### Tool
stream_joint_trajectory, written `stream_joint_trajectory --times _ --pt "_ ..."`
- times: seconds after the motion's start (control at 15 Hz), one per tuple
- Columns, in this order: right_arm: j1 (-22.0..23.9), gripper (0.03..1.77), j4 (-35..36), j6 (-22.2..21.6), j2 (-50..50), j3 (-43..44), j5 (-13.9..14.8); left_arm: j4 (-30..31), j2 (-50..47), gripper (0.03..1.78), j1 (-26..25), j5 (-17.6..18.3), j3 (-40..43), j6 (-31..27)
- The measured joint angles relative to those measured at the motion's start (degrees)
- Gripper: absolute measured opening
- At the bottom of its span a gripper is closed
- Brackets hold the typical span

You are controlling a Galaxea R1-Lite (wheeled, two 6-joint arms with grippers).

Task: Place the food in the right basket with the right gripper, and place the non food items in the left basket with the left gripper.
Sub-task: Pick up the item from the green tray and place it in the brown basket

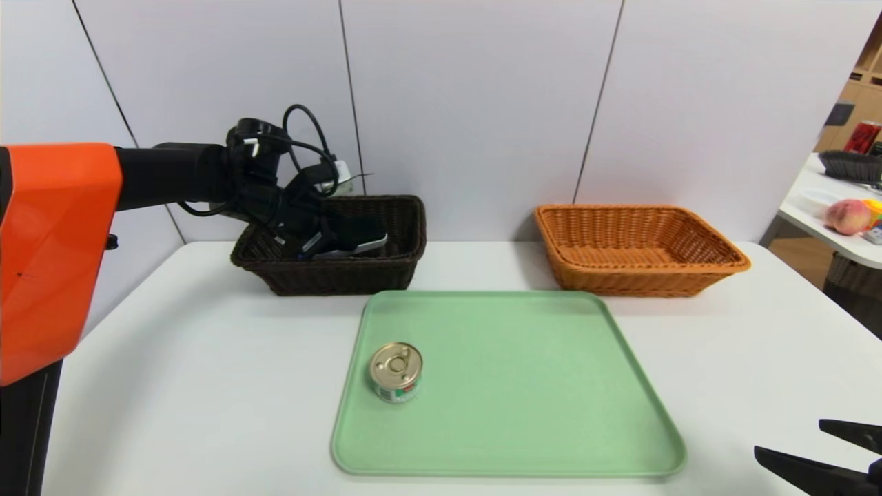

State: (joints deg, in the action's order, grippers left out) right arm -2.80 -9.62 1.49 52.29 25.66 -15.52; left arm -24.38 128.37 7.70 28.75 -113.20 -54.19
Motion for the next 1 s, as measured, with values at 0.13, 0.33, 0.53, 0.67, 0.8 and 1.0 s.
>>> stream_joint_trajectory --times 0.13,0.33,0.53,0.67,0.8,1.0 --pt "0.0 1.71 0.0 0.0 0.0 0.0 0.0 0.2 0.0 0.93 0.0 0.0 0.0 0.7" --pt "0.0 1.71 0.0 0.0 -0.2 0.0 0.1 0.1 0.0 0.93 0.1 -1.2 -0.1 1.6" --pt "0.0 1.71 0.0 0.0 -0.4 -0.2 0.0 0.2 -0.1 0.93 0.1 -1.4 -0.1 1.7" --pt "0.0 1.71 0.0 0.0 -0.5 -0.3 0.1 0.6 -0.1 1.12 0.2 -1.5 -0.1 1.8" --pt "0.0 1.71 0.0 0.0 -0.6 -0.3 0.1 0.7 -0.2 1.25 0.2 -1.5 -0.1 1.8" --pt "0.0 1.71 0.0 0.0 -0.7 -0.3 0.1 0.7 -0.5 1.40 0.2 -1.4 -0.1 2.0"
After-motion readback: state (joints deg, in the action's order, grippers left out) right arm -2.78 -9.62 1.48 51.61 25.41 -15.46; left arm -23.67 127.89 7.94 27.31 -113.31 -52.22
